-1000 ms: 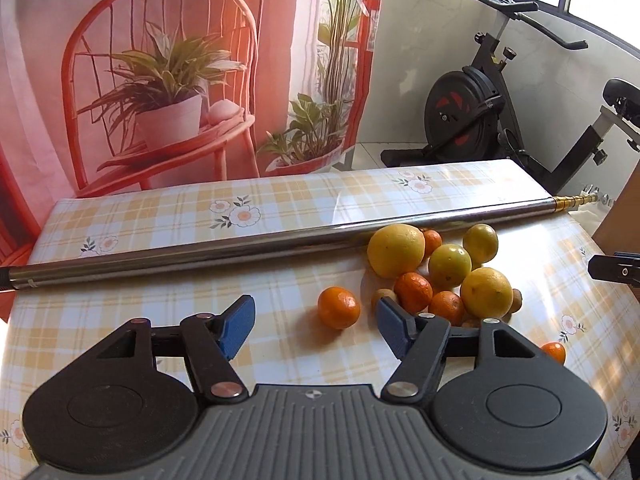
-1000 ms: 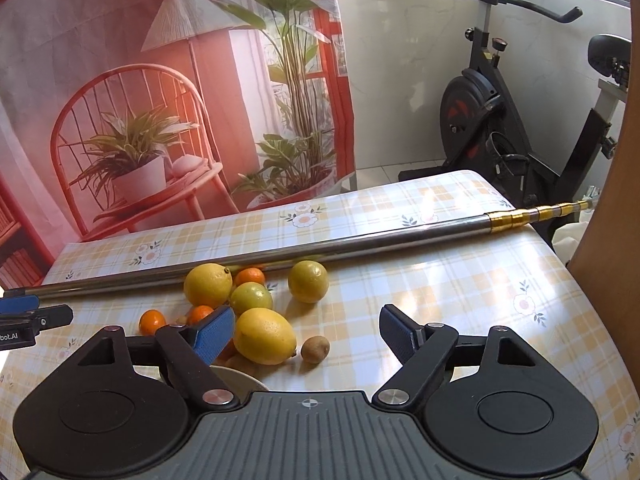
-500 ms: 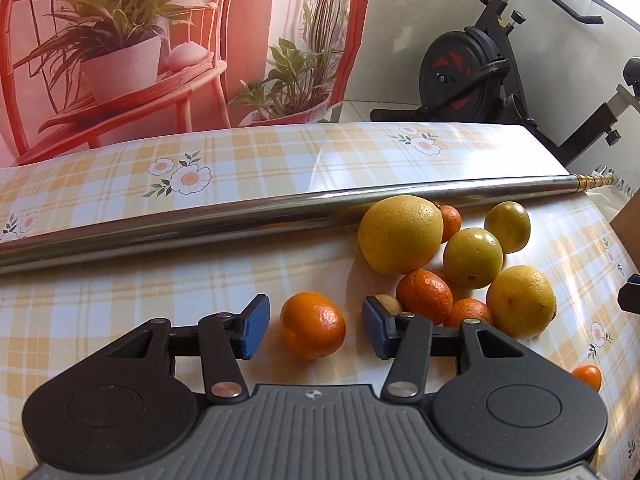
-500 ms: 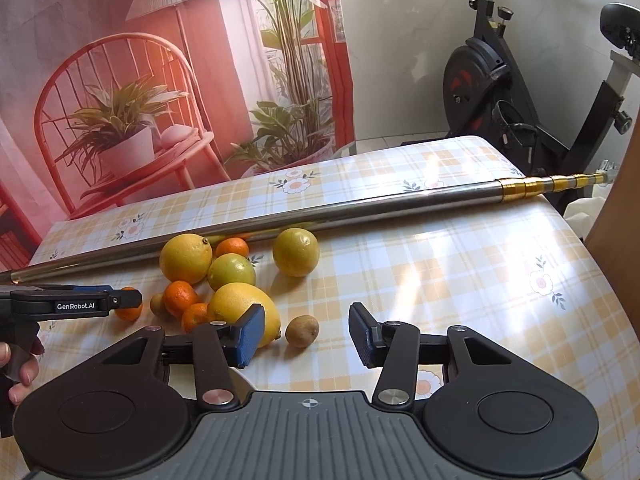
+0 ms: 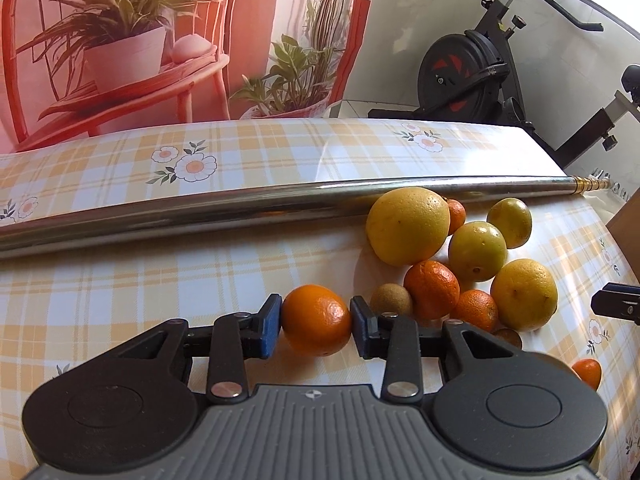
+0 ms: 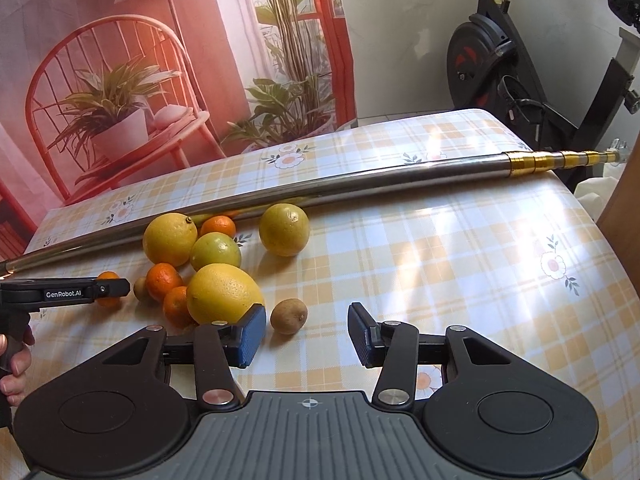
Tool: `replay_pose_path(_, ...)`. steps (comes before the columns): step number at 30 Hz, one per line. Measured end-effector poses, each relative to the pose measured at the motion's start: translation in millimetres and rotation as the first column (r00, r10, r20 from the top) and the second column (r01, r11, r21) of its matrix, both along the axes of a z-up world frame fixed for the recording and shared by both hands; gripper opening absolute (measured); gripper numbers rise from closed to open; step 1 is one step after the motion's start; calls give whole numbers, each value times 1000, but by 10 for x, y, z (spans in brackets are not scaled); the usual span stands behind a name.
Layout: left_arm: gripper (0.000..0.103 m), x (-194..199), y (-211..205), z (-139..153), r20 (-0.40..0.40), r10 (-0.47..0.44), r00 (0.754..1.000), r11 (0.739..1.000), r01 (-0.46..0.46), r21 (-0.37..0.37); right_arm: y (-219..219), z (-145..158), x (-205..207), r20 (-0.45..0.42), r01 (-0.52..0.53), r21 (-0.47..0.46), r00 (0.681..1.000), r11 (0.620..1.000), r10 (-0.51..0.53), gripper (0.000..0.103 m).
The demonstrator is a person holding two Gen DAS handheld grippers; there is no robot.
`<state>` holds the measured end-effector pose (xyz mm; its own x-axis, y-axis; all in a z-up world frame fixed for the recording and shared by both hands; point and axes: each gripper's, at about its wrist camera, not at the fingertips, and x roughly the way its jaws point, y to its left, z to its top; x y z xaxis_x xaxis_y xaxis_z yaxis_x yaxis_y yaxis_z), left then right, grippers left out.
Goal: Organize fruits
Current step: 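Grasp a brown kiwi with the right gripper while the left gripper lifts the mandarin, then carry mandarin and kiwi into the white plate and open both grippers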
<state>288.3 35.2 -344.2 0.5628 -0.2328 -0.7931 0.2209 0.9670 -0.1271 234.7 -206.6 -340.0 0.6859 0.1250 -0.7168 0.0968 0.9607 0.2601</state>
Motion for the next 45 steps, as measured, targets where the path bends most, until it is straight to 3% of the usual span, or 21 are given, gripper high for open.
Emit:
replay_pose_path(13, 39, -425, -107, 288, 88, -56, 994, 998, 56, 7, 22, -335, 367, -72, -35, 38, 997, 999, 38, 33)
replay_pose_path(30, 39, -626, -128, 283, 48, -63, 997, 998, 64, -11, 47, -370, 486, -81, -57, 85, 995, 995, 64, 26)
replay_pose_path(45, 39, -880, -157, 320, 36, -88, 996, 996, 88, -9, -28, -344, 312, -71, 9, 177, 997, 984, 4, 24)
